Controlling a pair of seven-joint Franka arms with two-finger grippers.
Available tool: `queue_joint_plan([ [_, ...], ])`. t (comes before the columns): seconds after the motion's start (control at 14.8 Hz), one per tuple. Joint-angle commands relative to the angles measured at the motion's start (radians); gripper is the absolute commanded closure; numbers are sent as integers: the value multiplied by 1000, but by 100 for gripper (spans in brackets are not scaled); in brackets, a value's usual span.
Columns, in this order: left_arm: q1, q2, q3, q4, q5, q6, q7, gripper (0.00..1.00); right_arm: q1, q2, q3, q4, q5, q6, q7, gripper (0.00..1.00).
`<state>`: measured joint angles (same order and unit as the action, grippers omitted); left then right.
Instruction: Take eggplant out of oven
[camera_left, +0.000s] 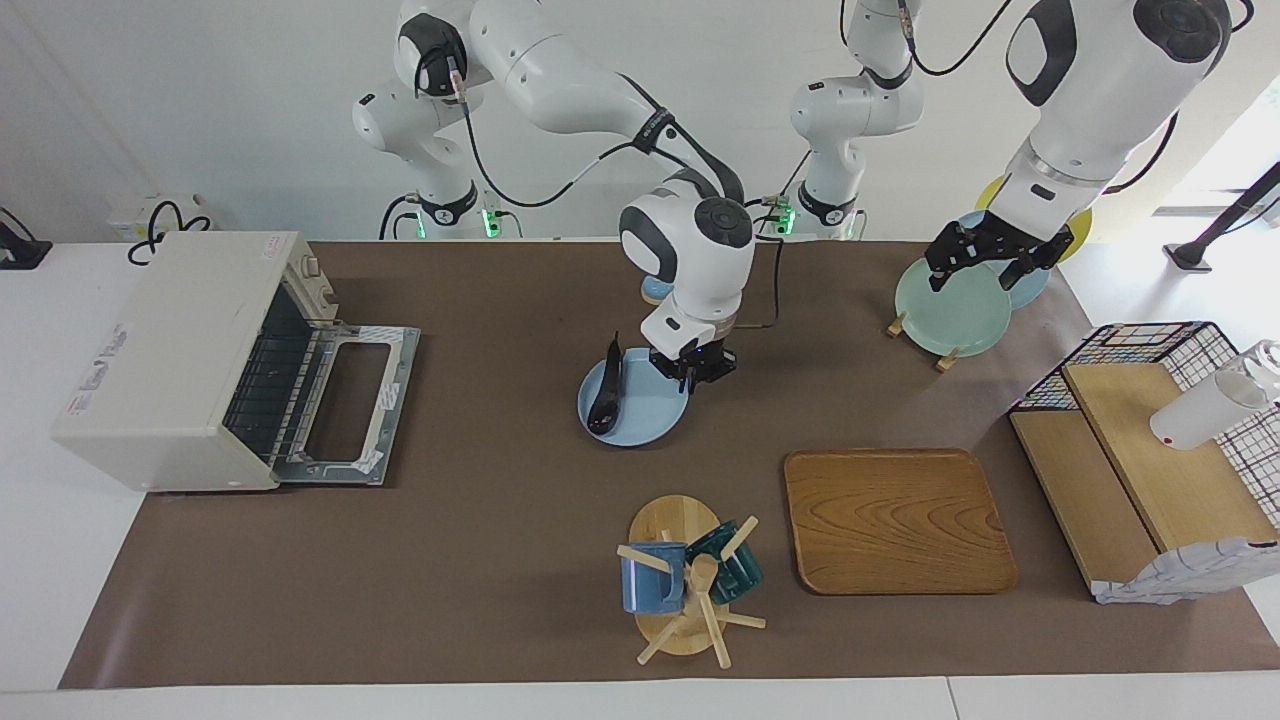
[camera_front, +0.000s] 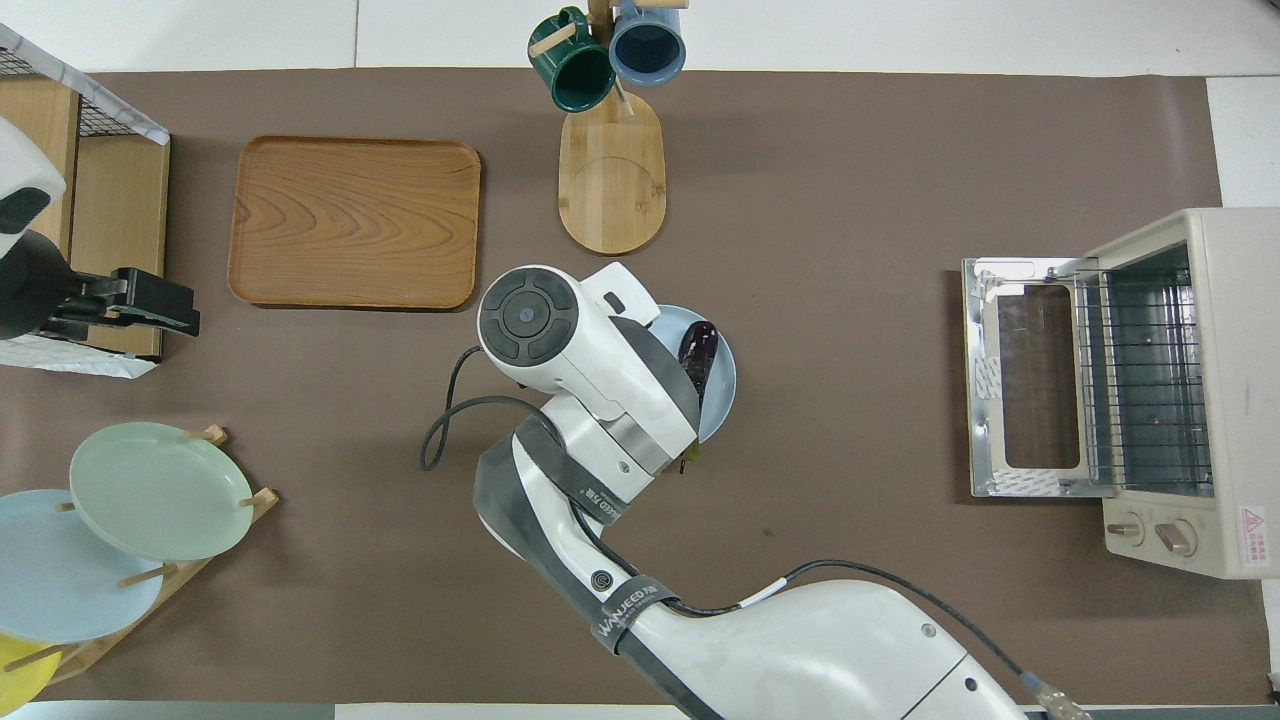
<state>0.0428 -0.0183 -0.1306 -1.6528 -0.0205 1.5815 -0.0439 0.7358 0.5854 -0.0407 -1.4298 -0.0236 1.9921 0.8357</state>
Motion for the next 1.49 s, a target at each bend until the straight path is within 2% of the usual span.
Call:
queue_joint_plan([
  [0.0, 26, -18, -7, -22, -10, 26, -1, 0, -19, -39, 2, 20, 5, -64, -65, 48],
  [0.07, 28, -18, -7, -22, -9, 26, -2, 0, -22, -48, -7, 37, 1, -97, -120, 49],
  [0.14, 28, -18, -7, -24, -10, 28, -5, 0, -53, -71, -11, 26, 1, -123, -194, 55],
  [0.2, 26, -18, -9, -24, -10, 32, -7, 0, -115, -105, -11, 25, 1, -188, -272, 63],
  [0.34, 6, -20, -15, -41, -10, 57, -28, 0, -220, -169, -11, -9, -30, -292, -428, 89],
  [0.41, -21, -19, -18, -45, -10, 63, -53, 0, -272, -199, -11, -64, -59, -300, -488, 97],
  [0.47, -59, -17, -18, -56, -10, 83, -100, 0, -320, -219, -11, -113, -85, -305, -532, 100],
  [0.61, -148, -14, -20, -108, -13, 165, -177, 0, -383, -272, -11, -254, -151, -265, -587, 100],
  [0.68, -191, -2, -20, -122, -25, 202, -223, 0, -394, -300, -11, -341, -192, -204, -596, 100],
  [0.88, -337, 99, -18, -113, -65, 329, -391, 0, -459, -355, -11, -550, -220, 15, -606, 100],
  [0.95, -386, 139, -18, -113, -65, 385, -436, 0, -481, -357, -11, -578, -220, 55, -618, 100],
  [1.15, -501, 234, -18, -116, -68, 512, -527, 0, -509, -354, -11, -598, -255, 62, -656, 100],
  [1.42, -589, 319, -18, -108, -68, 616, -570, 0, -535, -371, -11, -682, -260, 134, -653, 100],
])
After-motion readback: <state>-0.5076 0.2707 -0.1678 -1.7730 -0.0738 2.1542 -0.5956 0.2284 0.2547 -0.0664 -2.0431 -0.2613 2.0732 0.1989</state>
